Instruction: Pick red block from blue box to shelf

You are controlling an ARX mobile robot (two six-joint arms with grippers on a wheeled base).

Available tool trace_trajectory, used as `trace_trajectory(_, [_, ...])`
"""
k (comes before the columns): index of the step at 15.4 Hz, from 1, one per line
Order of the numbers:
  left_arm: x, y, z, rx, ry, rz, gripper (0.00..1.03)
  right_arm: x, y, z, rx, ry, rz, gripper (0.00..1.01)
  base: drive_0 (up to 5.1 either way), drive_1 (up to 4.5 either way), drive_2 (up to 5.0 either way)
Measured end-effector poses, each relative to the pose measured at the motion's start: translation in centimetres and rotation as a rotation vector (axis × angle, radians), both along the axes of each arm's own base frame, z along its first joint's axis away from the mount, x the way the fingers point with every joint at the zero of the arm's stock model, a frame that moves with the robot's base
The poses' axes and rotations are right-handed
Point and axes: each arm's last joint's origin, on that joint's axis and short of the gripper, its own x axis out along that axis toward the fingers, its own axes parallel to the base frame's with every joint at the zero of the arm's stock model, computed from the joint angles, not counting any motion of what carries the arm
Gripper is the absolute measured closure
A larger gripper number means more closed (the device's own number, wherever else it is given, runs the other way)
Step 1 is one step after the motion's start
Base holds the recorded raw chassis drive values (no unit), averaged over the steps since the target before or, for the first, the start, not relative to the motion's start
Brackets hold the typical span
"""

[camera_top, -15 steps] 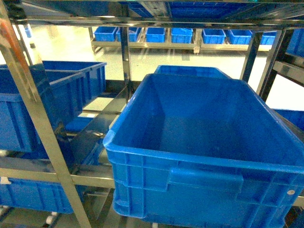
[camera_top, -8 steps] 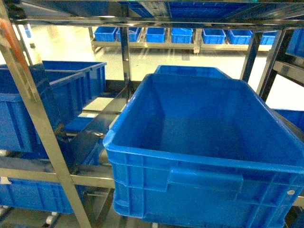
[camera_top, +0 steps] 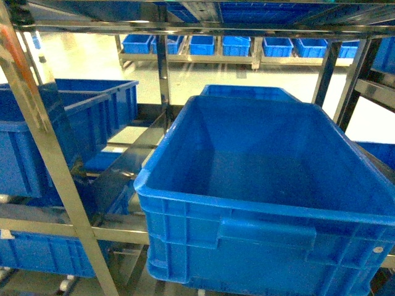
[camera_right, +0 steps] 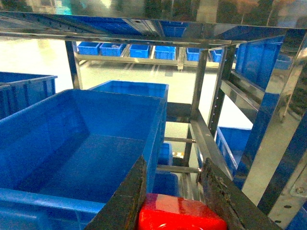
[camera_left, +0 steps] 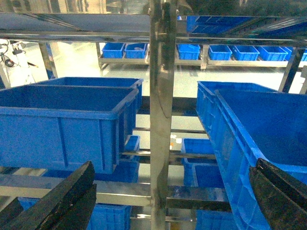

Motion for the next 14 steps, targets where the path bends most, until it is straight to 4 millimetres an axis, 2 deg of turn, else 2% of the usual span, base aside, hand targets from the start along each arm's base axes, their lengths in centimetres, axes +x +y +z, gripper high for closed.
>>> trace_trajectory(14, [0.00,0.00,0.00,0.000,0.000,0.000,0.05,0.00,0.00,0.00,0.000,0.000,0.000,0.73,0.0,0.00,0.0])
